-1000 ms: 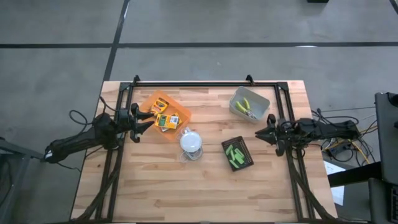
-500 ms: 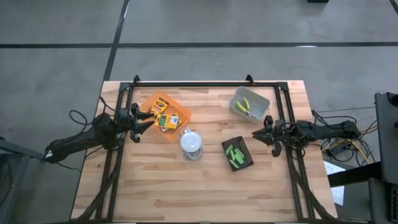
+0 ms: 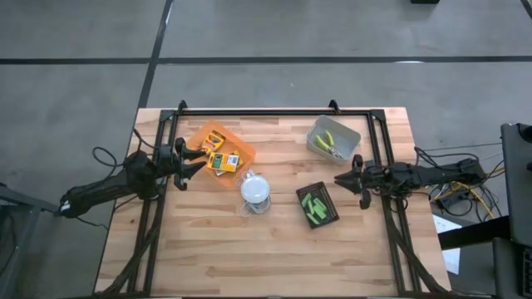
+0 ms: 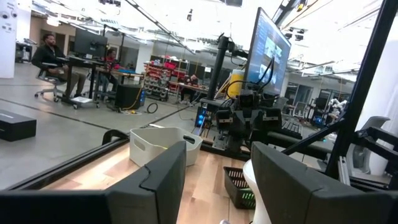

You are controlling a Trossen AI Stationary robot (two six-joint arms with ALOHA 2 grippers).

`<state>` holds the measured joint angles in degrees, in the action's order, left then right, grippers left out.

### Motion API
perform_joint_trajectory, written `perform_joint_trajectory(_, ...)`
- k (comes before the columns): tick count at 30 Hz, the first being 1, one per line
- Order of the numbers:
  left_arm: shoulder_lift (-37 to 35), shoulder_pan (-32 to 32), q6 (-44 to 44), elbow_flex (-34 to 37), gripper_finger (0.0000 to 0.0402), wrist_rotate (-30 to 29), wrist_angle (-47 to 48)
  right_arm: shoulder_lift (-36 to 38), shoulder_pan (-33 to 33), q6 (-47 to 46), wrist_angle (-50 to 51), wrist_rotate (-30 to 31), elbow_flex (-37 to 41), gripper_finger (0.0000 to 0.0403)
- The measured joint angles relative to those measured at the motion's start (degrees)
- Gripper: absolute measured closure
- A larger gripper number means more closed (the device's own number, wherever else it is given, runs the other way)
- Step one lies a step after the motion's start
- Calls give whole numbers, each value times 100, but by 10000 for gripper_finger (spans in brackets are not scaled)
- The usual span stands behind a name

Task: Pick & Place School Supplies
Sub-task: Return to Home Position

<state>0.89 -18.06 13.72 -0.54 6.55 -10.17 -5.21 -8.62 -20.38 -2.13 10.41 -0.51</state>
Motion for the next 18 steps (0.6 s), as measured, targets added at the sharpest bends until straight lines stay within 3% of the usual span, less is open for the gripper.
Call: perform_joint_trajectory(18,1,-2,0,1,213,0,0,-205,0,2,0,0,0,335)
